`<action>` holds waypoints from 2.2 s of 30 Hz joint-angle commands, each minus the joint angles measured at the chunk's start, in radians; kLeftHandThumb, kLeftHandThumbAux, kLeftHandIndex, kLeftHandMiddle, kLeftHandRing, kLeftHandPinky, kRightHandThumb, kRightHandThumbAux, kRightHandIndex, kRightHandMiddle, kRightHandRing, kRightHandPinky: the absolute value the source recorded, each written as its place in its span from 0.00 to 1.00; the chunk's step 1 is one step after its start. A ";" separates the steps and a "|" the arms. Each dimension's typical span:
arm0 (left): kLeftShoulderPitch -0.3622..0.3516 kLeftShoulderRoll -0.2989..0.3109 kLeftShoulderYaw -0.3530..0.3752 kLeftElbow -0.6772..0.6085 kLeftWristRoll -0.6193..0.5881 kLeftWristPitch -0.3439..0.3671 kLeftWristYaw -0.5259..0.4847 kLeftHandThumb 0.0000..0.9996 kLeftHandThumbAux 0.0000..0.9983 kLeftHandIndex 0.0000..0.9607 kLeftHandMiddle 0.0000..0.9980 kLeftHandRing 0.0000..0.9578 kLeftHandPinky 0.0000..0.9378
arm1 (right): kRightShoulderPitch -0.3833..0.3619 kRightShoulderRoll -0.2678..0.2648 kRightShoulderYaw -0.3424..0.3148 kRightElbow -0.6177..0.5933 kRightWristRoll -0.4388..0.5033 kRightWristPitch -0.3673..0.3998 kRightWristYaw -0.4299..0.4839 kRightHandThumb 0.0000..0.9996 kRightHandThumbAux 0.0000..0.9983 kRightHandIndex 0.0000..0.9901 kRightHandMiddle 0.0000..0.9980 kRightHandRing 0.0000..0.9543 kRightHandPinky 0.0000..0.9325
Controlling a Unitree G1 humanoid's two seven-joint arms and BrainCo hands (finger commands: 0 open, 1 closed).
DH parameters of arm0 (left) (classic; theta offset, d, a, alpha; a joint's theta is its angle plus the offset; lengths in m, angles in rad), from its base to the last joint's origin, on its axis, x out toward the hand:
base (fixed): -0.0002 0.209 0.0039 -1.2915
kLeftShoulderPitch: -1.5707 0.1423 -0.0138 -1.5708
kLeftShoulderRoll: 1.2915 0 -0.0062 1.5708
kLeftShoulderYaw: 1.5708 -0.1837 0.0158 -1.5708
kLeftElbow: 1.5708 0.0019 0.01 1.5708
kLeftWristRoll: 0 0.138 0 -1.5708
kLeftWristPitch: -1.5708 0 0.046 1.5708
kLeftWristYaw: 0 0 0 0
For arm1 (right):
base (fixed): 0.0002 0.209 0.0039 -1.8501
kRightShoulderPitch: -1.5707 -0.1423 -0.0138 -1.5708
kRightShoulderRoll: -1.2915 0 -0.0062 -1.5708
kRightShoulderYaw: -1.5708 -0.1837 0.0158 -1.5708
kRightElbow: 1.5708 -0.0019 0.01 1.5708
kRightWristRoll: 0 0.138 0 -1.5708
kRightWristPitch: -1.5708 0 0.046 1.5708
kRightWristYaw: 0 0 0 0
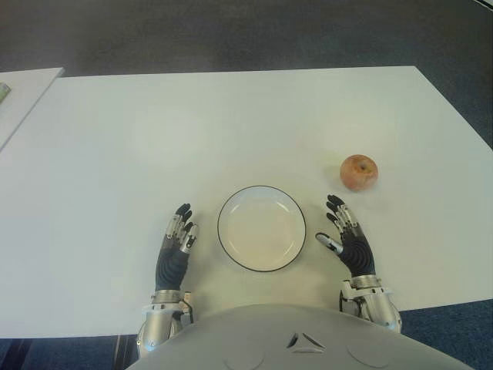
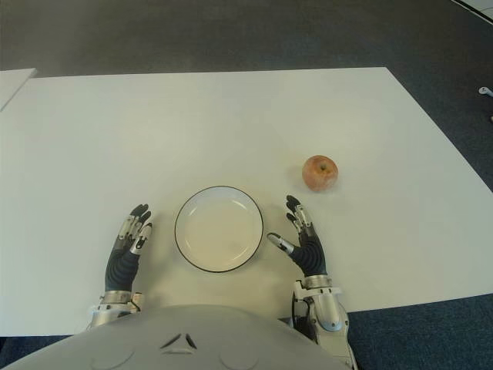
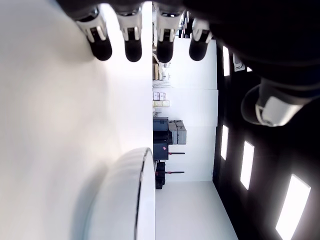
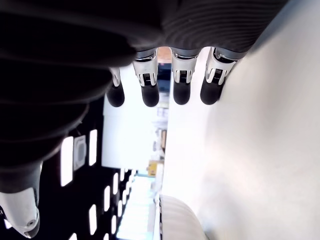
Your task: Put the apples into the plate.
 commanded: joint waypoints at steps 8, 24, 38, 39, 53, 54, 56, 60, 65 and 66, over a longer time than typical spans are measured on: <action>0.005 0.002 -0.017 0.013 0.016 0.039 -0.015 0.02 0.43 0.00 0.00 0.00 0.00 | -0.108 -0.076 -0.191 -0.122 -0.440 -0.242 -0.255 0.32 0.48 0.00 0.00 0.00 0.00; -0.025 0.002 -0.008 0.030 0.032 0.049 -0.011 0.00 0.44 0.00 0.00 0.00 0.00 | -0.378 -0.251 -0.272 -0.150 -0.806 -0.056 -0.311 0.29 0.38 0.00 0.00 0.00 0.00; -0.025 0.007 0.004 0.036 0.039 0.040 -0.008 0.00 0.40 0.00 0.00 0.00 0.00 | -0.550 -0.288 -0.135 0.004 -0.923 0.145 -0.309 0.39 0.34 0.00 0.00 0.00 0.00; -0.024 0.008 0.004 0.038 0.039 0.038 -0.008 0.00 0.40 0.00 0.00 0.00 0.00 | -0.561 -0.289 -0.125 0.016 -0.927 0.159 -0.308 0.40 0.33 0.00 0.00 0.00 0.00; -0.021 0.023 0.009 0.039 0.019 0.023 -0.027 0.01 0.39 0.00 0.00 0.00 0.00 | -0.855 -0.358 0.026 0.609 -0.911 0.190 -0.467 0.35 0.23 0.00 0.00 0.00 0.00; -0.021 0.024 0.009 0.039 0.017 0.023 -0.028 0.01 0.39 0.00 0.00 0.00 0.00 | -0.864 -0.359 0.033 0.624 -0.909 0.186 -0.475 0.35 0.23 0.00 0.00 0.00 0.00; -0.020 0.025 0.010 0.039 0.016 0.022 -0.029 0.02 0.39 0.00 0.00 0.00 0.00 | -0.884 -0.363 0.046 0.661 -0.904 0.178 -0.493 0.34 0.22 0.00 0.00 0.00 0.00; -0.013 0.034 0.014 0.037 0.016 0.018 -0.031 0.01 0.39 0.00 0.00 0.00 0.00 | -0.940 -0.361 0.083 0.764 -0.890 0.163 -0.524 0.33 0.22 0.00 0.00 0.00 0.00; -0.008 0.039 0.018 0.037 0.010 0.013 -0.036 0.01 0.40 0.00 0.00 0.00 0.00 | -0.982 -0.366 0.128 0.881 -0.861 0.133 -0.569 0.31 0.20 0.00 0.00 0.00 0.00; -0.007 0.040 0.020 0.038 0.009 0.009 -0.037 0.01 0.40 0.00 0.00 0.00 0.00 | -0.984 -0.367 0.137 0.900 -0.854 0.125 -0.581 0.30 0.20 0.00 0.00 0.00 0.00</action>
